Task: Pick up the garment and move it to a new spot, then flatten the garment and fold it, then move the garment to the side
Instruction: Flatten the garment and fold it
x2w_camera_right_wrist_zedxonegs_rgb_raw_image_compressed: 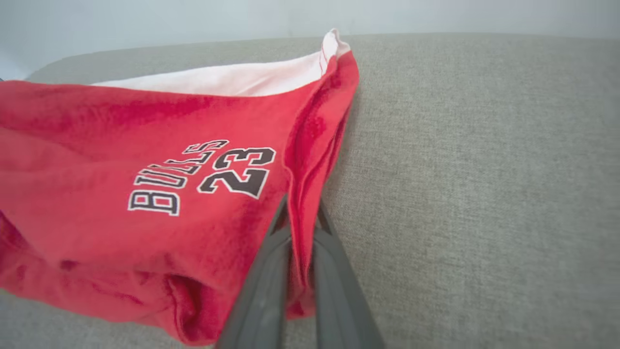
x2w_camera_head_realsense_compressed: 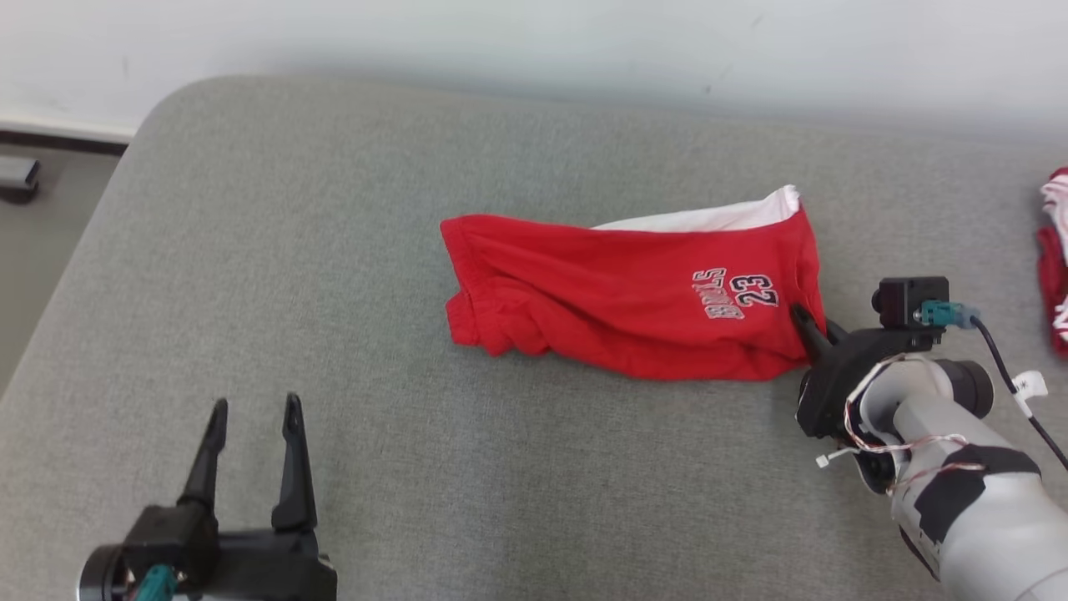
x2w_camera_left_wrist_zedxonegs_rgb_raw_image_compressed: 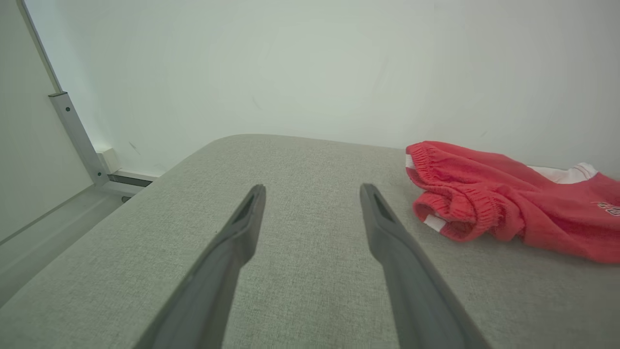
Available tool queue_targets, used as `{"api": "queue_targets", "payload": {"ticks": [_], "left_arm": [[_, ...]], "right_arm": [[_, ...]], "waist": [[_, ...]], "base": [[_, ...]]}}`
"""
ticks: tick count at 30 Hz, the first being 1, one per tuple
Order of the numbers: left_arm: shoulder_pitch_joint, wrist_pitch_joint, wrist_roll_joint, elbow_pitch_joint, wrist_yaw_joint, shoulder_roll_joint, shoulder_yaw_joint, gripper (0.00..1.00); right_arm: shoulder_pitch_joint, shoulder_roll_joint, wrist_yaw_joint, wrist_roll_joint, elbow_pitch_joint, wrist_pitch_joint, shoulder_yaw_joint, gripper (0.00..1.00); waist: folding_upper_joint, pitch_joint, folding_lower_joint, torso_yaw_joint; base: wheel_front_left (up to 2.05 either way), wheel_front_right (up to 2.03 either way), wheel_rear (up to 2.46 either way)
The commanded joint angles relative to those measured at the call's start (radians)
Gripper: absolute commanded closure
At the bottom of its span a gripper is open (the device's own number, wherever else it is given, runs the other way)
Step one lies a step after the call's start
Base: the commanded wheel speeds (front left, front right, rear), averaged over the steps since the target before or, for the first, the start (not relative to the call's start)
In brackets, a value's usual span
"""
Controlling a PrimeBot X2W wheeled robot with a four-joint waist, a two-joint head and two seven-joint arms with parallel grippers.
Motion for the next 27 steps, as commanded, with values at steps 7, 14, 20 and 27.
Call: {"api": "queue_targets", "payload": {"ticks": [7, 14, 20, 27], "left_arm": [[0.069, -0.003, 0.021, 0.027, -0.006, -0.002, 0.016, 0.0], [0.121, -0.003, 0.038, 0.021, -0.016, -0.002, 0.038, 0.0], [0.144, -0.003, 0.04, 0.006, -0.015, -0.002, 0.035, 0.0], [0.158, -0.003, 0.057, -0.001, -0.016, -0.001, 0.038, 0.0]], "right_arm": [[0.111, -0.039, -0.003, 0.067, -0.113, -0.062, 0.022, 1.0], [0.262, -0.11, -0.003, 0.129, -0.259, -0.097, 0.027, 1.0], [0.392, -0.173, -0.003, 0.156, -0.333, -0.104, -0.018, 1.0], [0.431, -0.181, -0.003, 0.131, -0.325, -0.095, -0.082, 0.0]], "waist": [[0.0, -0.099, 0.0, -0.053], [0.0, -0.145, 0.0, -0.091], [0.0, -0.154, 0.0, -0.115], [0.0, -0.158, 0.0, -0.13]], "base": [[0.0, 0.0, 0.0], [0.0, 0.0, 0.0], [0.0, 0.0, 0.0], [0.0, 0.0, 0.0]]}}
